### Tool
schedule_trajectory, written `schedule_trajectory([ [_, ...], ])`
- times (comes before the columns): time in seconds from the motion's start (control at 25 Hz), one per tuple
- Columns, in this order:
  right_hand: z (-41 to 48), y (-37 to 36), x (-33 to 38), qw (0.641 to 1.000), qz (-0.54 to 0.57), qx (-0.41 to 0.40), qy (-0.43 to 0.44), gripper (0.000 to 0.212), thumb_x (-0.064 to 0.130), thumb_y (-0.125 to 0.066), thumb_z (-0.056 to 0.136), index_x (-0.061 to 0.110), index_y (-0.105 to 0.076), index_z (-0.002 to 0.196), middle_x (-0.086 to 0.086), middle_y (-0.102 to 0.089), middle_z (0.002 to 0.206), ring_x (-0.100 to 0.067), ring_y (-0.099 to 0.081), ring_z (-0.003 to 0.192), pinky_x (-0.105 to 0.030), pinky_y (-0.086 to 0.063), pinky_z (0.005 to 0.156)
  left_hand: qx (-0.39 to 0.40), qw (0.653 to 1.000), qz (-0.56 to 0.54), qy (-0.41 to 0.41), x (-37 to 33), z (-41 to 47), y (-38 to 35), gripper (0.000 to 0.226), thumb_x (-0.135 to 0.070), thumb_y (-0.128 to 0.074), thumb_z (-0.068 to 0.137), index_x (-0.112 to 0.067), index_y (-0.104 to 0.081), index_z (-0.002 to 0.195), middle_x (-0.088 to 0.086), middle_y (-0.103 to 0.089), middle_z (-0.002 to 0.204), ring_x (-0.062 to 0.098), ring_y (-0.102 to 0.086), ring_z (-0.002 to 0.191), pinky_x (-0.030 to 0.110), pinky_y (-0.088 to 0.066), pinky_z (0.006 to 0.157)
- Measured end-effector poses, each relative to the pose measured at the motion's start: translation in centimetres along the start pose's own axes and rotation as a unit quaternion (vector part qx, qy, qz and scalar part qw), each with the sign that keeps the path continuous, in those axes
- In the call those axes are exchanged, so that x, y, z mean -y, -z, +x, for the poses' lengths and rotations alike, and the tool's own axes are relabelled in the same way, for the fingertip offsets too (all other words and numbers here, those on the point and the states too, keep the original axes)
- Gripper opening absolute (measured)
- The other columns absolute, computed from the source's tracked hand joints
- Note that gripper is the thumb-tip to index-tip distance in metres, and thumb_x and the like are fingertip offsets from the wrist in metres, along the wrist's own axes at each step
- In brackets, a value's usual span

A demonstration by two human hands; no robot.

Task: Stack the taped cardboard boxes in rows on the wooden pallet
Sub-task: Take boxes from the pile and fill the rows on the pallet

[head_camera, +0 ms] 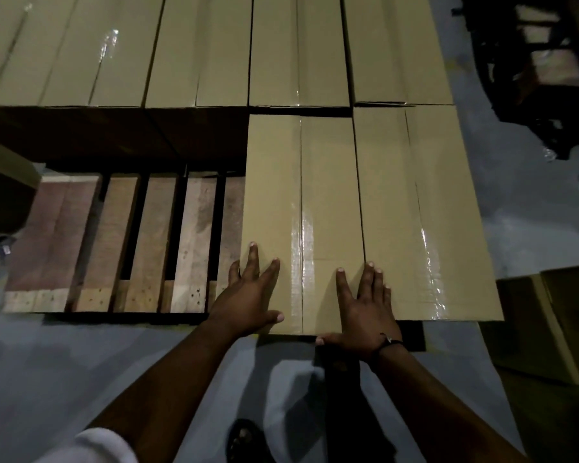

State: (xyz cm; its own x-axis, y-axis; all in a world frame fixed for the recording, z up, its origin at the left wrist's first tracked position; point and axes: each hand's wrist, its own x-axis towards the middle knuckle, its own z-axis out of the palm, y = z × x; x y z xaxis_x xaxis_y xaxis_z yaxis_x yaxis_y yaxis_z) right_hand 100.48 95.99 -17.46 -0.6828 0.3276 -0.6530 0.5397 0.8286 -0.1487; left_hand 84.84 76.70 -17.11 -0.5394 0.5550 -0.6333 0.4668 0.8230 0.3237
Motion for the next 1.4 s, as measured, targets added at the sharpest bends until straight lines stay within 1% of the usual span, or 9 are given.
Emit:
schedule_trajectory([
  [0.36, 0.9, 0.8, 0.3, 1.0, 0.002, 0.0, -0.01, 0.128, 0.077, -0.065, 0.079, 0.028, 0.022, 0.159, -0.029, 0.03, 0.161, -0.046, 0.025, 0.15, -0.059, 0.001, 0.125, -0.014, 1.0, 0.017, -0.014, 0.0, 2.1, 1.4, 0.115, -0.056, -0.081, 0.079, -0.043, -0.004, 0.162, -0.009, 0.035, 0.164, 0.044, 0.013, 0.154, 0.058, -0.028, 0.119],
  [0.64, 1.0, 0.8, 0.2, 1.0, -0.003, 0.002, -0.006, 0.126, 0.077, -0.062, 0.081, 0.026, 0.022, 0.159, -0.031, 0.029, 0.16, -0.049, 0.024, 0.15, -0.059, 0.001, 0.125, -0.011, 1.0, 0.02, -0.021, 0.1, 2.4, 1.3, 0.116, -0.057, -0.08, 0.079, -0.044, -0.001, 0.162, -0.009, 0.038, 0.162, 0.046, 0.015, 0.153, 0.059, -0.025, 0.12],
  [0.84, 1.2, 0.8, 0.2, 1.0, -0.019, 0.002, -0.008, 0.125, 0.076, -0.062, 0.082, 0.024, 0.021, 0.16, -0.034, 0.026, 0.16, -0.052, 0.02, 0.15, -0.061, -0.001, 0.124, -0.013, 0.999, 0.033, -0.016, -0.1, 2.5, 1.1, 0.114, -0.055, -0.08, 0.08, -0.043, -0.002, 0.162, -0.008, 0.038, 0.163, 0.046, 0.012, 0.153, 0.059, -0.029, 0.118],
  [0.96, 1.1, 0.9, 0.6, 0.999, -0.03, -0.001, -0.009, 0.126, 0.075, -0.064, 0.081, 0.024, 0.02, 0.16, -0.036, 0.024, 0.16, -0.053, 0.018, 0.15, -0.062, -0.003, 0.122, -0.003, 0.998, 0.062, -0.01, -0.4, 2.2, 1.3, 0.113, -0.054, -0.078, 0.083, -0.04, 0.0, 0.163, -0.003, 0.038, 0.163, 0.048, 0.013, 0.153, 0.062, -0.028, 0.117],
  [1.08, 0.9, 1.3, 0.5, 0.999, -0.043, 0.002, -0.014, 0.129, 0.076, -0.066, 0.078, 0.023, 0.017, 0.161, -0.035, 0.019, 0.162, -0.053, 0.011, 0.152, -0.059, -0.008, 0.124, 0.021, 0.994, 0.104, 0.007, -1.9, 1.6, 2.1, 0.109, -0.049, -0.075, 0.088, -0.031, 0.001, 0.163, 0.008, 0.031, 0.166, 0.056, 0.012, 0.15, 0.066, -0.021, 0.118],
  [1.16, -0.5, 3.0, 0.3, 0.999, -0.02, 0.026, -0.015, 0.128, 0.077, -0.066, 0.077, 0.022, 0.013, 0.162, -0.027, 0.014, 0.166, -0.047, 0.005, 0.154, -0.055, -0.012, 0.125, 0.021, 0.992, 0.121, 0.006, -3.6, -0.5, 2.8, 0.103, -0.047, -0.073, 0.09, -0.026, -0.003, 0.163, 0.015, 0.024, 0.168, 0.059, 0.011, 0.149, 0.066, -0.015, 0.12],
  [1.24, -3.3, 5.3, 0.6, 1.0, -0.002, 0.027, -0.013, 0.12, 0.073, -0.065, 0.082, 0.02, 0.006, 0.163, -0.019, 0.006, 0.17, -0.043, -0.004, 0.155, -0.053, -0.014, 0.125, -0.009, 0.992, 0.126, -0.014, -5.6, -4.6, 3.7, 0.092, -0.042, -0.067, 0.095, -0.023, -0.009, 0.163, 0.018, 0.02, 0.168, 0.059, 0.011, 0.149, 0.065, -0.009, 0.122],
  [1.32, -7.9, 7.9, 1.7, 1.0, 0.027, -0.007, -0.006, 0.107, 0.066, -0.062, 0.089, 0.021, -0.001, 0.164, -0.016, 0.001, 0.171, -0.041, -0.007, 0.155, -0.05, -0.015, 0.126, -0.046, 0.99, 0.127, -0.035, -7.3, -9.7, 5.4, 0.076, -0.033, -0.057, 0.102, -0.023, -0.014, 0.163, 0.019, 0.019, 0.168, 0.059, 0.012, 0.149, 0.063, -0.004, 0.123],
  [1.4, -13.2, 10.2, 3.6, 0.997, 0.063, -0.048, -0.001, 0.098, 0.064, -0.059, 0.092, 0.023, -0.007, 0.164, -0.014, -0.003, 0.171, -0.039, -0.006, 0.156, -0.048, -0.014, 0.126, -0.07, 0.988, 0.132, -0.04, -8.5, -14.9, 7.5, 0.073, -0.029, -0.055, 0.101, -0.024, -0.017, 0.163, 0.019, 0.017, 0.169, 0.058, 0.011, 0.149, 0.063, -0.003, 0.124],
])
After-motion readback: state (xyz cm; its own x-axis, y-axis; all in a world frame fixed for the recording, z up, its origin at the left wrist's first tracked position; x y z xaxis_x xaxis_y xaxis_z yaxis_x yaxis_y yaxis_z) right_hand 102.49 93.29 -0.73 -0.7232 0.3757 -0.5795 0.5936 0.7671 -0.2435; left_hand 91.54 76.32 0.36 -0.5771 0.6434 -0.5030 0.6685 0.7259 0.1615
